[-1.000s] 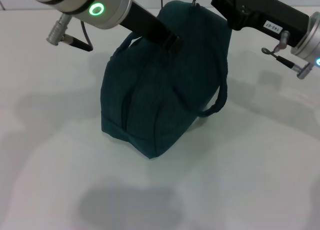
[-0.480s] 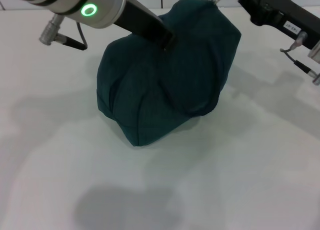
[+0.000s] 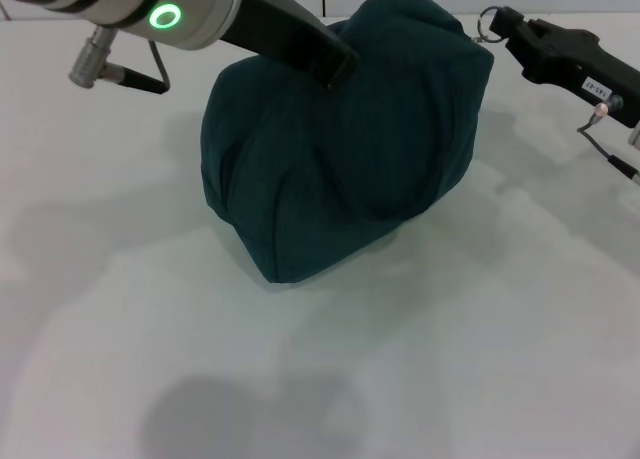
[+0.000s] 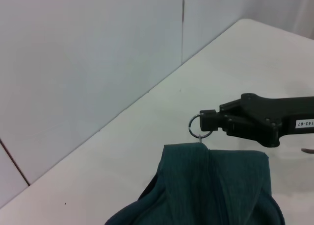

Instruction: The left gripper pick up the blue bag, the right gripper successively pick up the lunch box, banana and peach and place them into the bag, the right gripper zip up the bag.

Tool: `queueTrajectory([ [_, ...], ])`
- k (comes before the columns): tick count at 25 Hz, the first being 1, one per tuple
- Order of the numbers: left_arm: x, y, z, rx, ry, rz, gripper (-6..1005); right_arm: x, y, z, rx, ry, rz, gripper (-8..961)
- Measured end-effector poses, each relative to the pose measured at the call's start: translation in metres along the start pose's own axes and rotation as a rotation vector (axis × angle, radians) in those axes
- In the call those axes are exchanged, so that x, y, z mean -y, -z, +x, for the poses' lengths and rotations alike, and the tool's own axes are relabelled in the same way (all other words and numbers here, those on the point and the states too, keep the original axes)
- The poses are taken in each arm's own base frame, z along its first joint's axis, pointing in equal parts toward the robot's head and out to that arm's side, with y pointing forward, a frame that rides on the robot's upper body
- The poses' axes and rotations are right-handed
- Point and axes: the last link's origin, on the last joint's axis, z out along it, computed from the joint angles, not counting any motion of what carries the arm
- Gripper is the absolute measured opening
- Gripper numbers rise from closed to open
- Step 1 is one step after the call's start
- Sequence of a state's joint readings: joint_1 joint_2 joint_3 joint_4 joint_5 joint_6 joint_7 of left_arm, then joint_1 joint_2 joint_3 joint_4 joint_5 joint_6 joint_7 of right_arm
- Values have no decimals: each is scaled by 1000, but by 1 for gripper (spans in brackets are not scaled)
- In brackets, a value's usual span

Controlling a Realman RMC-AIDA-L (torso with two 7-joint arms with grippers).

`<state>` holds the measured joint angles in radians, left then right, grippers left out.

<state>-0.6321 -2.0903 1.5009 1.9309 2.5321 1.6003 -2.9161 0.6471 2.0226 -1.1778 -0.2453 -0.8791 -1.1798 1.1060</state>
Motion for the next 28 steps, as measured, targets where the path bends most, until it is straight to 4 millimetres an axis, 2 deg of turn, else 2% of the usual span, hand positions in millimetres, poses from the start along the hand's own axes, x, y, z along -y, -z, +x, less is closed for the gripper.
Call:
queueTrajectory([
  [7,6,-6,-2,-15,10,7,77,-2,2,-3,18,4,-23,10],
  [10,11,-11,-6,-16,21,10,77,0,10,-6,45,8,-16,69],
  [15,18,-22,-12,-5,52,4,77,5,29,-5,71,12,11,247],
  [20,25,-28,-21,-21,83,11,64,6,41,-1,73,8,16,354],
  [26,23,-12,-25,-194,40,-25,298,5,58,0,89,13,1,482],
  [28,22,-4,-29,-253,27,-31,378,4,65,-3,104,21,-21,560],
])
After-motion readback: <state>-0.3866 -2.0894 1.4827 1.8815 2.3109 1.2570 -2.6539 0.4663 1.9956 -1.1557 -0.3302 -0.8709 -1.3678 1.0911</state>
